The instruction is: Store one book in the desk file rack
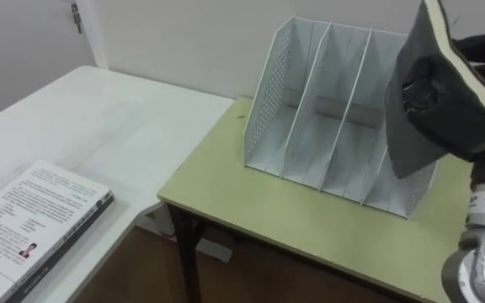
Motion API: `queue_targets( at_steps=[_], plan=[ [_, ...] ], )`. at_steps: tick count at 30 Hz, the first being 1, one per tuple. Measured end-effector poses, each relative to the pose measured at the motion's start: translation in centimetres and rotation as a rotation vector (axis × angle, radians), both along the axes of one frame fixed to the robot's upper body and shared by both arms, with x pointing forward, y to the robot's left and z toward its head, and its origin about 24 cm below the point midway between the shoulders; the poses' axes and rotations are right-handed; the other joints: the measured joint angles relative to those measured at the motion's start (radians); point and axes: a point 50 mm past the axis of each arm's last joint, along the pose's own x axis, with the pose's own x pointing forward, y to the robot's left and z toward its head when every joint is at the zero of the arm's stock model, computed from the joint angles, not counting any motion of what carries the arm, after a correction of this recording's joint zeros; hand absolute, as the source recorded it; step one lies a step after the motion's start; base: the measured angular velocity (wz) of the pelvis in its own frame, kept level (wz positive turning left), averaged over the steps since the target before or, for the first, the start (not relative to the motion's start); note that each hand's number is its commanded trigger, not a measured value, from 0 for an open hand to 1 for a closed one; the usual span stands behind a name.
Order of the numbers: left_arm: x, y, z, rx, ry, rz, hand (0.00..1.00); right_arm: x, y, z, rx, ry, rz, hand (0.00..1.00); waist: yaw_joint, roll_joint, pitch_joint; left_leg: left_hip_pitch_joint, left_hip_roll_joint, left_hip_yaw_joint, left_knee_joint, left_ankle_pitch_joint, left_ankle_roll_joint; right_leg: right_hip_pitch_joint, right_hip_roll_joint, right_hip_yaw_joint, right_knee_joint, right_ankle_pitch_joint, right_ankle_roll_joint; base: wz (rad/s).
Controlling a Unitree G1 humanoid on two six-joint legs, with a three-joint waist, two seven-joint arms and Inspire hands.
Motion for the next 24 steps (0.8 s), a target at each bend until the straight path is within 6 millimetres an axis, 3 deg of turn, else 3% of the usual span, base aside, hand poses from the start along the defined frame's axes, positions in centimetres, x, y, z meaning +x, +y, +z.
queue_targets(
  at_steps=[9, 19, 24],
  plan=[
    [-0.21, 0.24, -0.27, 0.034, 0.033, 0.018, 0.00, -0.01, 0.01, 0.00, -0.001, -0.001, -0.004, 1.00, 0.006, -0.010, -0.0005, 0.002, 0.000, -0.002, -0.007, 0.000, 0.000, 0.000, -0.001, -0.005, -0.014, 0.000, 0.000, 0.00],
    [-0.49, 0.50, -0.34, 0.045, 0.049, 0.032, 0.00, -0.01, -0.02, -0.01, 0.004, -0.002, -0.006, 1.00, 0.010, -0.016, -0.0068, 0.002, 0.000, -0.001, -0.008, 0.000, 0.000, 0.002, -0.002, -0.009, -0.024, 0.000, 0.000, 0.00],
    [-0.47, 0.55, -0.33, 0.049, 0.049, 0.033, 0.00, 0.04, -0.03, -0.09, 0.004, 0.004, -0.001, 1.00, 0.010, -0.022, -0.0042, 0.001, 0.000, -0.001, -0.008, 0.000, 0.000, 0.003, -0.002, -0.009, -0.025, 0.001, 0.000, 0.00]
  ],
)
